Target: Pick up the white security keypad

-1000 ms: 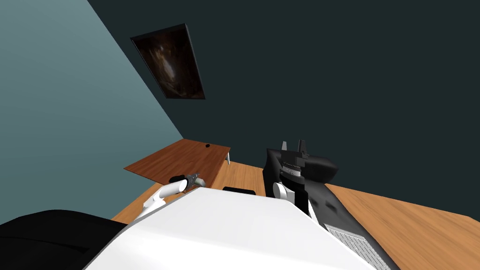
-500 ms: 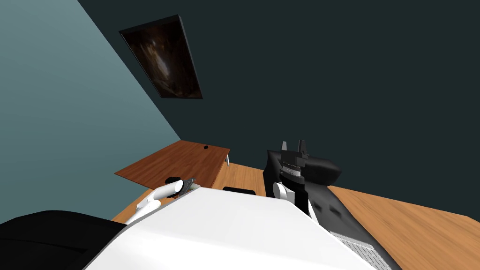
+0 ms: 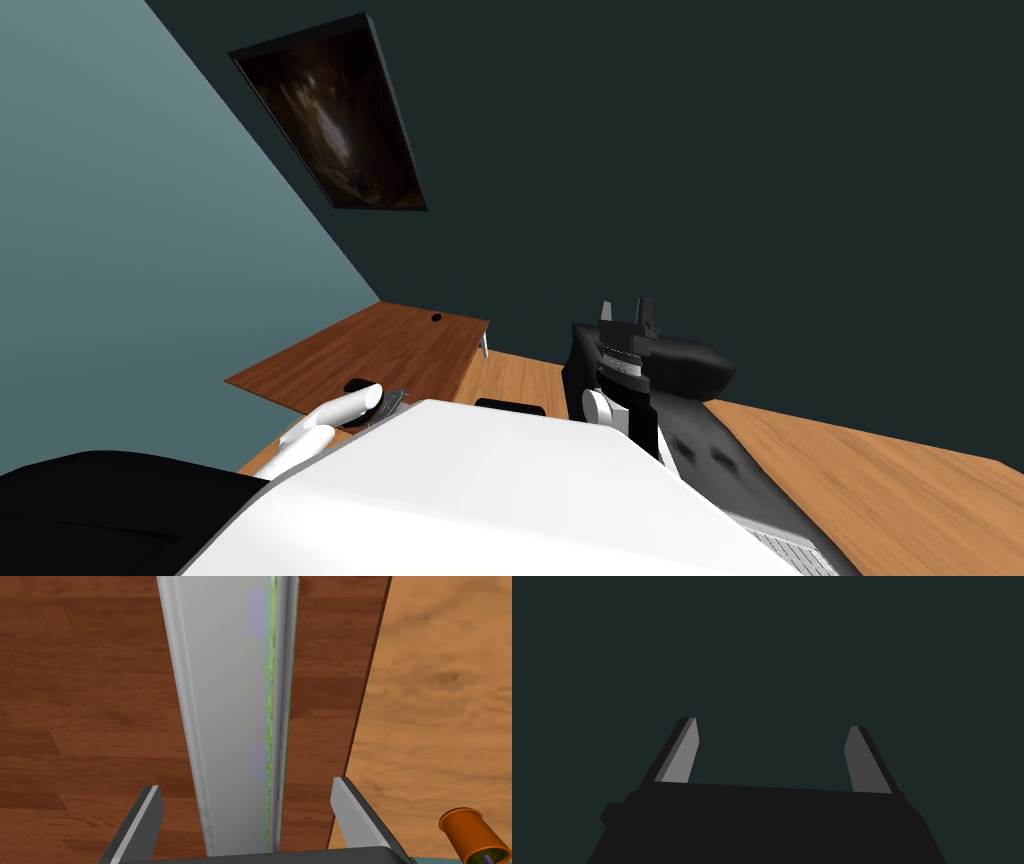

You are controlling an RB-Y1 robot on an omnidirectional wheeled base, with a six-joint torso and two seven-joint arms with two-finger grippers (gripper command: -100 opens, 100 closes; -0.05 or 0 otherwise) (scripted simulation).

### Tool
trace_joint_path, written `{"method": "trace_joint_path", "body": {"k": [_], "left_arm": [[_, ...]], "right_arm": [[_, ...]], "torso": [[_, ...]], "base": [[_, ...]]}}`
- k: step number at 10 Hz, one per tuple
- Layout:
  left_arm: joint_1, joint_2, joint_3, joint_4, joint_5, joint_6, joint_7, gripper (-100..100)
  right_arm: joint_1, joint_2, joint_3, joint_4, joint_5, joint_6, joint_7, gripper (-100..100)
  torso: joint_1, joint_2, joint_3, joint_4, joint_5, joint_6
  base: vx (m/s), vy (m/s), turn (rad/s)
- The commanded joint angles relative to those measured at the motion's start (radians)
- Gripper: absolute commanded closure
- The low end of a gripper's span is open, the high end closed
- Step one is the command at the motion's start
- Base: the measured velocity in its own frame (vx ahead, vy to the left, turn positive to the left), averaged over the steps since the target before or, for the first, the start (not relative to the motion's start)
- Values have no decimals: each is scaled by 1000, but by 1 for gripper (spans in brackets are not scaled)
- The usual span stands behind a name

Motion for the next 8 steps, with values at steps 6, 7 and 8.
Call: {"method": "trace_joint_path", "body": {"k": [6,7,8], "left_arm": [[-26,79,1,115,72,155,-56,-100],[-28,86,1,124,78,166,-61,-100],[-28,80,0,118,72,157,-55,-100]], "right_arm": [[0,0,0,0,0,0,0,0],[0,0,0,0,0,0,0,0],[0,0,0,0,0,0,0,0]], "torso": [[0,0,0,0,0,0],[-1,1,0,0,0,0],[0,2,1,0,0,0]], "base": [[80,16,-17],[47,16,-4],[19,8,-3]]}}
